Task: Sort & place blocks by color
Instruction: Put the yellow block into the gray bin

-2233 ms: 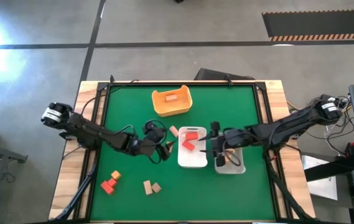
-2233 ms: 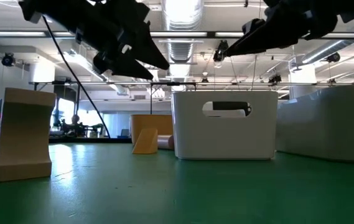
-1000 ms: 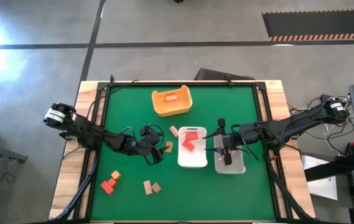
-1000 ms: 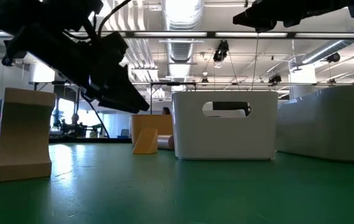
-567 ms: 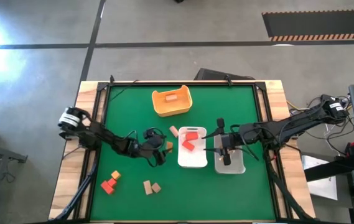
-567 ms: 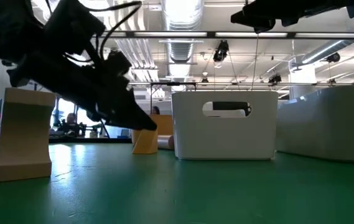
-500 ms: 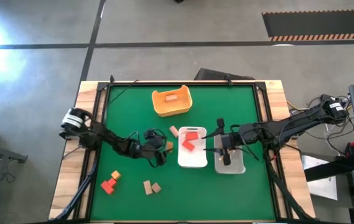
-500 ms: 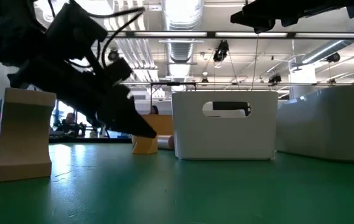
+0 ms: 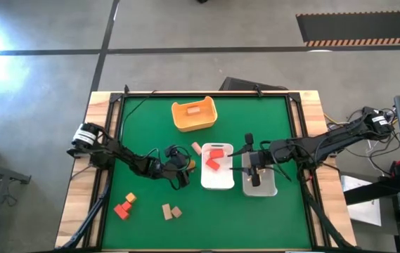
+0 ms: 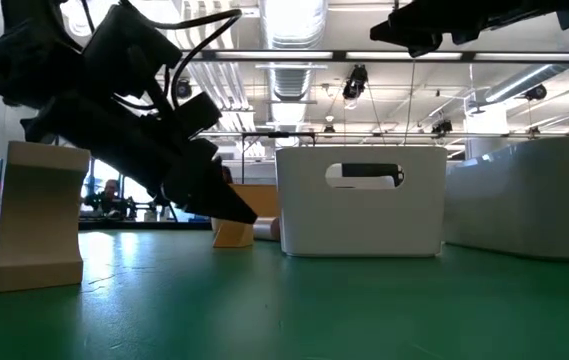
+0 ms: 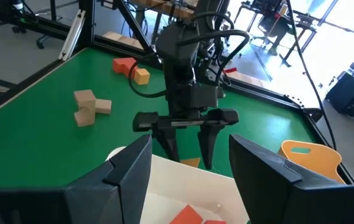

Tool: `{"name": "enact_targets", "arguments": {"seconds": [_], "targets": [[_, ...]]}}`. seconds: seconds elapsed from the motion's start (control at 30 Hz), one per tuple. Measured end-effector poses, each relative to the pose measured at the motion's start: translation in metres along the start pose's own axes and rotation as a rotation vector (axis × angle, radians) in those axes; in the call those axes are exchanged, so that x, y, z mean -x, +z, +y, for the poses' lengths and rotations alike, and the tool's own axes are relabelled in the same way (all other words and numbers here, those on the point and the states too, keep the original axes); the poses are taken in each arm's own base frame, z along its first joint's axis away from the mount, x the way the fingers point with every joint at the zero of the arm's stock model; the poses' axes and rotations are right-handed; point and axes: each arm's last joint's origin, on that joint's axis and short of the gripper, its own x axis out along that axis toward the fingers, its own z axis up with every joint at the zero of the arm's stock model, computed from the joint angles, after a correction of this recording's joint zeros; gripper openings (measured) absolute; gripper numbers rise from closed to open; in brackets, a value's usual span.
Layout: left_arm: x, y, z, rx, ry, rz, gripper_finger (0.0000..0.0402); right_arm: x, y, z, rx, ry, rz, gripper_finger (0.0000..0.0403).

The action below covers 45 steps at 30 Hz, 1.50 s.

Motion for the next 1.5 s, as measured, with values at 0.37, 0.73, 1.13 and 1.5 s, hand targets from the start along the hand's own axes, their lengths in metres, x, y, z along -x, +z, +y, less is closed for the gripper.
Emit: {"name": "enact_targets", "arguments": {"seconds": [0.37,0.73,1.13,1.5], "targets": [[0.001,0.0,0.0,-0.011,0.001,0.004,0.0089,0.0,0.0,0.0,-0.007,0.0,0.0,0.0201],[0.035,0.031,0.013,-0.072,-0.006,0.027,0.0015,0.0,0.0,0.0,-0.026,0.0,0.001,0.0201],[0.077,0.067,0.021,-0.029,-0.1,-0.077,0.0015,-0.001,-0.001,0.0,-0.024,0.001,0.005,0.0201],[0.101,0.104,0.002,-0.09,-0.249,-0.465,0.0015,-0.036,-0.005,0.002,-0.064,-0.006,-0.071,0.0202]]}}
